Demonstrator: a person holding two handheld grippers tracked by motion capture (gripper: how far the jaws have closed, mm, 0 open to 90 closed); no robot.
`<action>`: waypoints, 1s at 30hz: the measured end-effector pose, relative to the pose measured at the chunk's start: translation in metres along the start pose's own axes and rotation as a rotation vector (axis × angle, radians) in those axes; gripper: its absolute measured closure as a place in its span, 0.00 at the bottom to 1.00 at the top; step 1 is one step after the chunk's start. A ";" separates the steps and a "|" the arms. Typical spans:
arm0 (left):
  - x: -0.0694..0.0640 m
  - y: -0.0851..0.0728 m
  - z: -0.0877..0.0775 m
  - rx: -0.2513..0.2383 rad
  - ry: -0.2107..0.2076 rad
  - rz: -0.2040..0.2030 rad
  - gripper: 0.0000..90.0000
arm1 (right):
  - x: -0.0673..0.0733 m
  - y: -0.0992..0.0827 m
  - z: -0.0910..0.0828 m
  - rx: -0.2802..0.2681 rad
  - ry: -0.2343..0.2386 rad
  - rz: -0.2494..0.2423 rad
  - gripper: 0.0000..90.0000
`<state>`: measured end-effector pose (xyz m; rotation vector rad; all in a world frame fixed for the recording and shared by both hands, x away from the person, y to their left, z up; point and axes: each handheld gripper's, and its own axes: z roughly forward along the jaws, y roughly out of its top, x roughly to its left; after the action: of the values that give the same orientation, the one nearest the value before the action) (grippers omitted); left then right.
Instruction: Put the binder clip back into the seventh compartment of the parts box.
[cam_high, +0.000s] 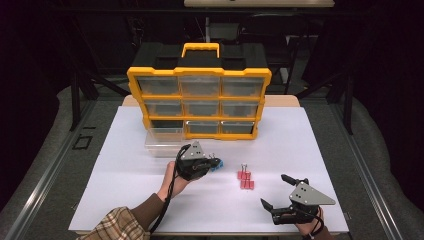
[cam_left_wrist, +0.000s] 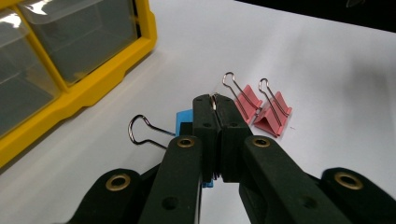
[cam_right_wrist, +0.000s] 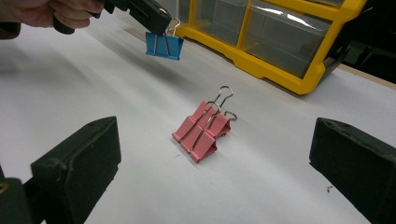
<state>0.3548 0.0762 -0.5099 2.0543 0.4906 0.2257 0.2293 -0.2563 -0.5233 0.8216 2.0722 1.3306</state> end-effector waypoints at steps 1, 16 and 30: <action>0.001 0.000 -0.001 -0.004 0.005 -0.002 0.98 | 0.000 0.000 0.000 0.001 0.000 0.001 0.02; 0.014 0.005 -0.019 -0.046 0.048 -0.022 0.98 | 0.000 0.000 0.000 0.002 -0.002 0.000 0.02; 0.021 0.008 -0.031 -0.086 0.072 -0.034 0.98 | 0.000 0.000 0.001 0.005 -0.004 -0.004 0.02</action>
<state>0.3646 0.1055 -0.4883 1.9577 0.5505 0.2957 0.2297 -0.2557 -0.5236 0.8208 2.0737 1.3207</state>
